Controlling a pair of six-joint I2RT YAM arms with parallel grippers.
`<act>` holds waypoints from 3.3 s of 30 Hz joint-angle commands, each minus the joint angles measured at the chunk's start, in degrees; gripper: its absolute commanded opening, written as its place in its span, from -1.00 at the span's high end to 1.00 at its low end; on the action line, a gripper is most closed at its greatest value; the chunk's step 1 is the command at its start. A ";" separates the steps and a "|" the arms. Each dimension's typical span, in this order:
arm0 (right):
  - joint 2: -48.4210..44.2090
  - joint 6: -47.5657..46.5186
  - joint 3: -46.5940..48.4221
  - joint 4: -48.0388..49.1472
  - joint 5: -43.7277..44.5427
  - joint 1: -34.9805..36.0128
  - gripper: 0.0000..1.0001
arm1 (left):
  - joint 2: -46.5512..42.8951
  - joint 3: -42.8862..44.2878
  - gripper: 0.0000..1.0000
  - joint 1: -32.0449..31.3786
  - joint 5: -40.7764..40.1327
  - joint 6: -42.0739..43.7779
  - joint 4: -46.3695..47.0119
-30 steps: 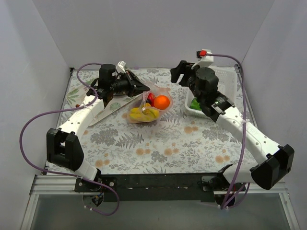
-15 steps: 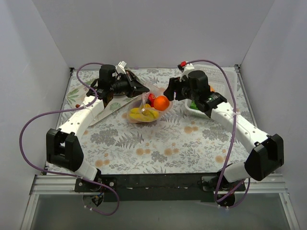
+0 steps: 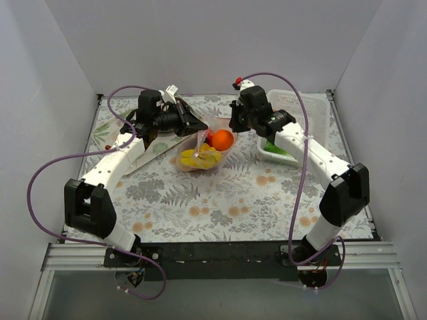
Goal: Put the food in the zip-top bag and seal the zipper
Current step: Adjust the zipper food storage bag at the center of the board.
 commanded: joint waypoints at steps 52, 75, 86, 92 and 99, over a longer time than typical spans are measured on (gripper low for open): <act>10.79 4.50 27.63 -21.84 7.48 -2.81 0.97 | -33.30 -43.76 0.19 -32.84 -51.24 49.96 39.63; 10.35 4.50 27.81 -22.72 6.78 -2.81 0.97 | -24.69 -47.98 0.37 -34.87 -56.42 51.19 57.65; 10.27 4.58 27.10 -22.98 6.08 -2.81 0.97 | -22.32 -51.05 0.44 -34.87 -55.54 52.51 68.02; 9.57 4.50 27.28 -23.07 5.90 -2.81 0.97 | -19.42 -53.24 0.56 -34.78 -54.49 53.82 74.42; 9.21 4.41 27.37 -23.51 5.64 -2.81 0.97 | -16.95 -52.73 0.37 -34.78 -55.36 54.44 77.34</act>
